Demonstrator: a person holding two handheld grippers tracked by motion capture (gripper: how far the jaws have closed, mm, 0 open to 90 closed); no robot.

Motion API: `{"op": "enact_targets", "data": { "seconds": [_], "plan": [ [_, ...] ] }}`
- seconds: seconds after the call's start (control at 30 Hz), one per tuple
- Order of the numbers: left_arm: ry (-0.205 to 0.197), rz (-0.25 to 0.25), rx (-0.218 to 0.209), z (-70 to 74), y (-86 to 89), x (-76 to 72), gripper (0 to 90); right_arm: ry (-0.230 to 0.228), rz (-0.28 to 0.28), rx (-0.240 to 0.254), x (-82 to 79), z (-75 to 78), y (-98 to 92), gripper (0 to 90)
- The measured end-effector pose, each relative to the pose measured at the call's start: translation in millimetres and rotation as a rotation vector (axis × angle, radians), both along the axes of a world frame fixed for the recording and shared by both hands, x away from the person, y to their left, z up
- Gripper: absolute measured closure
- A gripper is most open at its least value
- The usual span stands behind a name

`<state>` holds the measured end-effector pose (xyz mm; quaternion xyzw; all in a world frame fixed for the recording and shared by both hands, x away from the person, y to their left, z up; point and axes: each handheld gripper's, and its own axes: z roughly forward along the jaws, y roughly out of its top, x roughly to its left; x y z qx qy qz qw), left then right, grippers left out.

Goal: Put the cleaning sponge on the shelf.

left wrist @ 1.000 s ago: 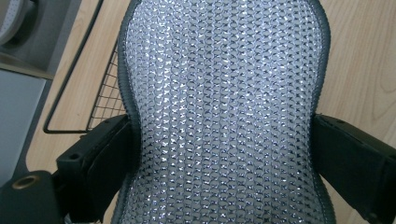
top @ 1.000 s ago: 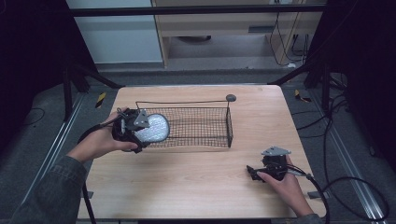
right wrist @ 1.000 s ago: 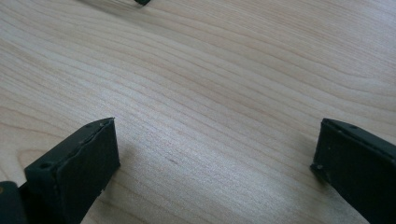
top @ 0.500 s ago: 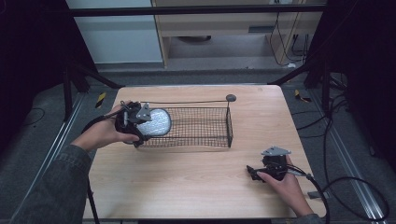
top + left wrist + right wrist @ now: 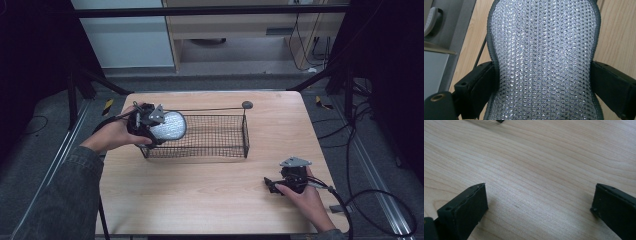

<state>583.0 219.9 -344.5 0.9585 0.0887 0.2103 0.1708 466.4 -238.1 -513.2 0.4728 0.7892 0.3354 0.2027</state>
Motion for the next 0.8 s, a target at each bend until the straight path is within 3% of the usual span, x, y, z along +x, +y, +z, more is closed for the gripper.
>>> {"op": "enact_targets", "data": {
  "seconds": [0.37, 0.8],
  "plan": [
    [0.01, -0.012, -0.003, -6.6, -7.0, 18.5, 7.2, -0.001, 0.002, -0.001, 0.1, 0.0, -0.2, 0.4],
    [0.009, -0.029, -0.011, -7.1, -12.0, 18.5, 7.3, -0.002, 0.003, -0.001, 0.2, -0.1, -0.2, 0.4]
  ]
}}
